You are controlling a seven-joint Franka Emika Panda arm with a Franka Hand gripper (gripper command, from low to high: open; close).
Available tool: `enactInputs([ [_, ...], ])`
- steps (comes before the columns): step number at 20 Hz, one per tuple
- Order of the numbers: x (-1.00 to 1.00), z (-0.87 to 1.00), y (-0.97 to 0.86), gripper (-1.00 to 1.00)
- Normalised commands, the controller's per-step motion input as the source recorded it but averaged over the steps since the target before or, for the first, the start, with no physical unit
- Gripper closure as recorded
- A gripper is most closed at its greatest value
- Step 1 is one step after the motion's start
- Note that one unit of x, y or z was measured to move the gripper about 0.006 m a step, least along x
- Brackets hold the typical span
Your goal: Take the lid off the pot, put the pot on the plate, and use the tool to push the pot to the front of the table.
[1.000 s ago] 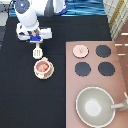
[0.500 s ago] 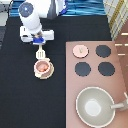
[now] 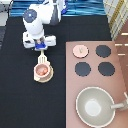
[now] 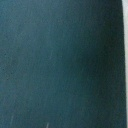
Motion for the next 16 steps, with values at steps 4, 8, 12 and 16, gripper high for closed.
enactInputs([
  [4, 0.93, 0.01, -0.15, 1.0],
  [8, 0.94, 0.1, -0.07, 1.0],
  [12, 0.99, 0.18, -0.01, 1.0],
  [16, 1.0, 0.28, 0.01, 1.0],
])
